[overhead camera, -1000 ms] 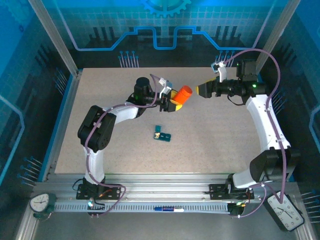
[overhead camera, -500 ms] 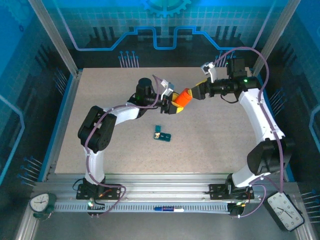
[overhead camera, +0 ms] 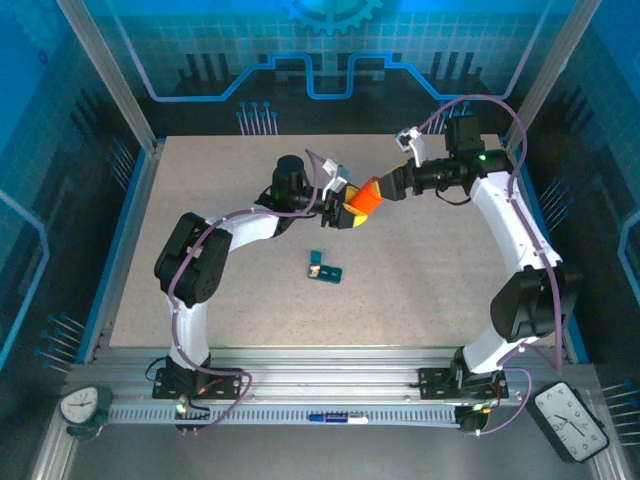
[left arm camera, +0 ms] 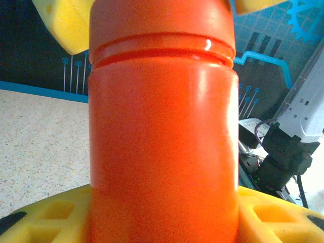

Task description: Sort the pills into containers

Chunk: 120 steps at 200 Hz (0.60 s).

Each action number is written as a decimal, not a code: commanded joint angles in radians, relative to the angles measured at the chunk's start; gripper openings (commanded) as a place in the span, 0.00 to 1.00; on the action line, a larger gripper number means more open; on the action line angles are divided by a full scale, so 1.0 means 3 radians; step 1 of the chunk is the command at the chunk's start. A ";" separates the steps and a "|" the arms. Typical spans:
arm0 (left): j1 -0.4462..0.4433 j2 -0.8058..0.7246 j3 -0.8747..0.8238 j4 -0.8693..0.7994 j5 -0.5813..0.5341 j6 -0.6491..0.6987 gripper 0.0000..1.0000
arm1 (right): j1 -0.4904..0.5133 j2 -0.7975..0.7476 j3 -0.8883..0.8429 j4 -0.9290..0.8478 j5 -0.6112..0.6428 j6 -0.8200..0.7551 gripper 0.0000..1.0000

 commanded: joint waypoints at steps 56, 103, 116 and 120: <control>-0.0025 -0.0170 0.0041 0.0014 0.0117 0.0104 0.00 | 0.0099 0.0084 0.0096 -0.0106 -0.0103 -0.0071 0.64; -0.0024 -0.0178 0.0040 0.0023 0.0117 0.0100 0.00 | 0.0118 0.0104 0.0075 -0.0113 -0.0123 -0.0066 0.45; -0.0025 -0.0179 0.0041 0.0028 0.0117 0.0092 0.00 | 0.0127 0.0104 0.0056 -0.0117 -0.0126 -0.0061 0.43; -0.0025 -0.0175 0.0043 0.0027 0.0116 0.0092 0.00 | 0.0127 0.0102 0.0046 -0.0109 -0.0123 -0.0050 0.42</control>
